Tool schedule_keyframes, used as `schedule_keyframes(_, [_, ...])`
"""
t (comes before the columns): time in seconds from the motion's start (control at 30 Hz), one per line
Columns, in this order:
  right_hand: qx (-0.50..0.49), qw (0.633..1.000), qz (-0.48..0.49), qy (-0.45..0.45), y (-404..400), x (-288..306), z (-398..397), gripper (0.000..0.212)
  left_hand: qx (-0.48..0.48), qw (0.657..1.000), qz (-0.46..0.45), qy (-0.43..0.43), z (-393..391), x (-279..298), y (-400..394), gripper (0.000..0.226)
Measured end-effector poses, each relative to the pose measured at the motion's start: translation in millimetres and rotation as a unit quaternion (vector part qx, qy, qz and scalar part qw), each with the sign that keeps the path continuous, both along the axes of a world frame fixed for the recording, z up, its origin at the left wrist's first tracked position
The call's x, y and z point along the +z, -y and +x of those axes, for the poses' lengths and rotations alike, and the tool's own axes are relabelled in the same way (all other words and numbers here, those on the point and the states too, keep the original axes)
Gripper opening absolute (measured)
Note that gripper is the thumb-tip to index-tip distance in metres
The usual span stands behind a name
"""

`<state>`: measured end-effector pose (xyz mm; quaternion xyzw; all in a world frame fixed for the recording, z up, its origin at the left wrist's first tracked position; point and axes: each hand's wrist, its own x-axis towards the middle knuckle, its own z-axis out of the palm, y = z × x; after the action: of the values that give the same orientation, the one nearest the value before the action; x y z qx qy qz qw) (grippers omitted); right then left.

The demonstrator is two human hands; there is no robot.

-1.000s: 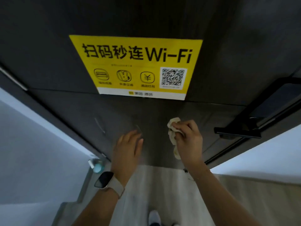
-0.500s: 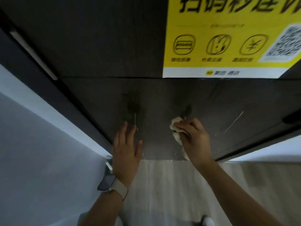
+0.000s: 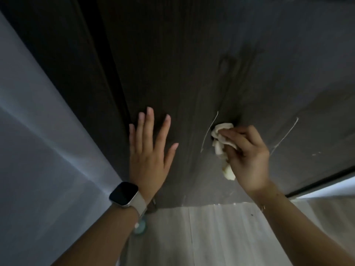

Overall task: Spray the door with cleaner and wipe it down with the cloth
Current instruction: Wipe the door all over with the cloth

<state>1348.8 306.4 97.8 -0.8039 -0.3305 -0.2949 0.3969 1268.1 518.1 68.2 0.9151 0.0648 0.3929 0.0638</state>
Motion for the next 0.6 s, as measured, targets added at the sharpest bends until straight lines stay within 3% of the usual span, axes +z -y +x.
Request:
schedule_keyframes(0.37, [-0.056, 0.979, 0.0, 0.194, 4.0, -98.1, 15.1, 0.026, -0.036, 0.983, 0.076, 0.162, 23.2, -36.1, -13.4, 0.073])
schedule_keyframes(0.6, [-0.096, 0.971, -0.006, 0.217, -3.4, -116.8, 20.6, 0.037, 0.015, 0.979, 0.149, 0.137, 33.2, -63.7, -23.0, 0.077])
